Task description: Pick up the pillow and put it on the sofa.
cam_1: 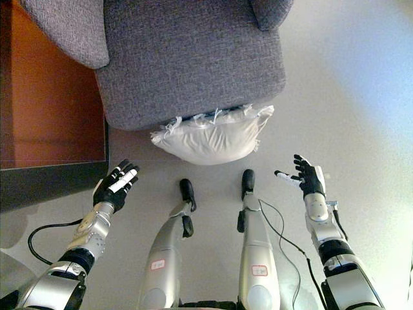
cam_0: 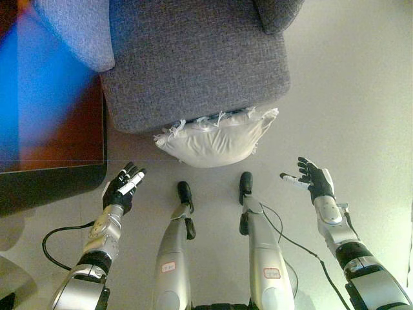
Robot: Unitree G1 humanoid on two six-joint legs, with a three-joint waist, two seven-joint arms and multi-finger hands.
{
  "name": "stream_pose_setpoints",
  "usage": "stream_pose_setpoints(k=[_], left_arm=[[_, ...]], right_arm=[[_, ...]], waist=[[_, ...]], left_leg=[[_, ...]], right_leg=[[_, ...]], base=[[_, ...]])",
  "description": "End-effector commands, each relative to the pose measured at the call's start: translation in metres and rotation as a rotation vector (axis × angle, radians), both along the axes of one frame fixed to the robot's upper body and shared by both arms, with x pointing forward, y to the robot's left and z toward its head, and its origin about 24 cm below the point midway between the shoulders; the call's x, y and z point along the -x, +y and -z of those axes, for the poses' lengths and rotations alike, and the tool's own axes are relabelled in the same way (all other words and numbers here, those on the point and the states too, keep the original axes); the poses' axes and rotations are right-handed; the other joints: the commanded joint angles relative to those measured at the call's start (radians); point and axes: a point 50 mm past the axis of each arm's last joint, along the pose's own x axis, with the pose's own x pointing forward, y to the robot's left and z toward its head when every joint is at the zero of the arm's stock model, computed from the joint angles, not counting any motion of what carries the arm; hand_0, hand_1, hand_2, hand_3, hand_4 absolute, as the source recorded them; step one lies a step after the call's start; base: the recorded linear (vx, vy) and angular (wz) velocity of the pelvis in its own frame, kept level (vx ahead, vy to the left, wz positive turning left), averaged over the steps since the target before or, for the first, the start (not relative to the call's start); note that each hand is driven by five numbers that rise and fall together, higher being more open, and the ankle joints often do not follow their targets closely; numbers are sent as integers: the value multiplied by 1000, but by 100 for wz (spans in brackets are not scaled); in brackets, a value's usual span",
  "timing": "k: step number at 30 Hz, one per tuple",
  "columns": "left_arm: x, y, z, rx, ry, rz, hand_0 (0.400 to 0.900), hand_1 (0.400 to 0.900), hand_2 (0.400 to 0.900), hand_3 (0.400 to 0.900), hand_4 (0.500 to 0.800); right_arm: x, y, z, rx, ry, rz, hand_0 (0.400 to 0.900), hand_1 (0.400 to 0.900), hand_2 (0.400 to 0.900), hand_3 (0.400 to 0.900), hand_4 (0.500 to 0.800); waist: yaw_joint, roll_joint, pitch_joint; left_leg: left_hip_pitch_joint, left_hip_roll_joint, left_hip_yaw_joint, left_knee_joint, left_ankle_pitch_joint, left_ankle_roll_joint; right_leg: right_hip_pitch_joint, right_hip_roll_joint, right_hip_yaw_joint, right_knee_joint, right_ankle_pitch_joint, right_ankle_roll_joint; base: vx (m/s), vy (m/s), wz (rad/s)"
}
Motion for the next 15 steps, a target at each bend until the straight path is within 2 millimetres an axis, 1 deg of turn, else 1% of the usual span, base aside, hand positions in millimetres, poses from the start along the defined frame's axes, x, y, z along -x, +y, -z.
stream_pose_setpoints(k=[1, 8, 15], left_arm=[[7, 42, -19, -32, -69, -129, 900, 900, 900, 900, 800], [7, 43, -19, -49, -56, -140, 900, 900, 900, 900, 800], [8, 47, -20, -54, -54, -150, 900, 900, 900, 900, 800]], right_arm=[[-1, -12, -16, 13, -86, 22, 900, 900, 900, 900, 800], [0, -9, -12, 8, -73, 26, 900, 900, 900, 900, 800], [2, -11, -11, 9, -73, 21, 900, 900, 900, 900, 800]], waist=[[0, -23, 1], [0, -27, 1], [-1, -27, 1]], left_leg=[[-28, -32, -32, 8, -35, -19], [-32, -32, -36, 24, -43, -16], [-38, -33, -38, 31, -46, -14]], right_leg=[[6, -10, -14, 85, -139, 28], [4, -6, -13, 103, -151, 24], [-5, 0, -11, 114, -156, 20]], base=[[0, 0, 0], [10, -2, 0], [0, 0, 0]])
